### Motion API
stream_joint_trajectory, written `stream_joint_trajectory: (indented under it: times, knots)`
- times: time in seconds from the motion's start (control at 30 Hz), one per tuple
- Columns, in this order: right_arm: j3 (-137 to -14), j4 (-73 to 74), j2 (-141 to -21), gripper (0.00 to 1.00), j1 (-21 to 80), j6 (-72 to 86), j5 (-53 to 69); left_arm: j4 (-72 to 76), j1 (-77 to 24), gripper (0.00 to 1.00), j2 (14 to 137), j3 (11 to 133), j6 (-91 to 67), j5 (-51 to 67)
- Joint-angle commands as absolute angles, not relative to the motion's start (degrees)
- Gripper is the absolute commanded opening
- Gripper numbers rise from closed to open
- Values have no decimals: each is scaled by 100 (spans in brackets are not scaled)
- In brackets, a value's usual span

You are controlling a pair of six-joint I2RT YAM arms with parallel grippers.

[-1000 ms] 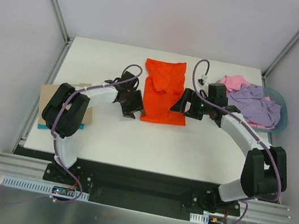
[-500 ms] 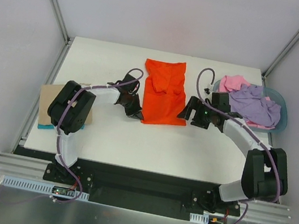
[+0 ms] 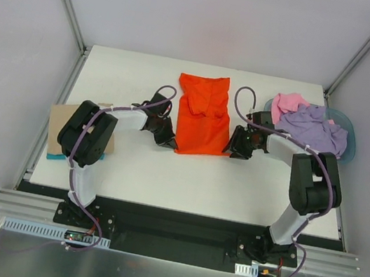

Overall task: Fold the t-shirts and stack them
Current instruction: Fold the tshirt

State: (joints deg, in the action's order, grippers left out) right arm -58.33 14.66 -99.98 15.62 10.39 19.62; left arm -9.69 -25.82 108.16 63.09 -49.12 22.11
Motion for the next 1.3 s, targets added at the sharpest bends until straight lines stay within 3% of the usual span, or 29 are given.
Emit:
stream_joint_trajectory:
  times: [0.0,0.13,0.2,0.43,0.67,0.83,1.03,1.27]
  knots:
    - [-5968,1354,-10204,33,1547,1177,2205,-1090,-2602,0,10644,6152,-4939,2136]
    - [-5792,1283,-10160,20,1564,1187,2066,-1090,-2602,0,10512,6082,-4931,2101]
    - [-5652,1135,-10108,1,1564,1230,2092,-1090,-2602,0,10459,6056,-4896,2092]
    - [-4853,686,-9300,1,1713,1345,2285,-1099,-2628,0,9802,5539,-4983,2022]
    - [-3718,1008,-7211,1,2328,1898,1698,-1090,-3085,0,8229,4501,-5387,1669]
    - [-3744,2187,-5875,1,2908,1942,1108,-1099,-3321,0,6833,3825,-5677,1688]
    - [-3910,3058,-4757,1,2997,2276,1037,-1239,-3410,0,5689,3875,-5564,1565]
    - [-4780,3585,-4693,1,2988,1952,1239,-1459,-3410,0,5414,4368,-5282,1354]
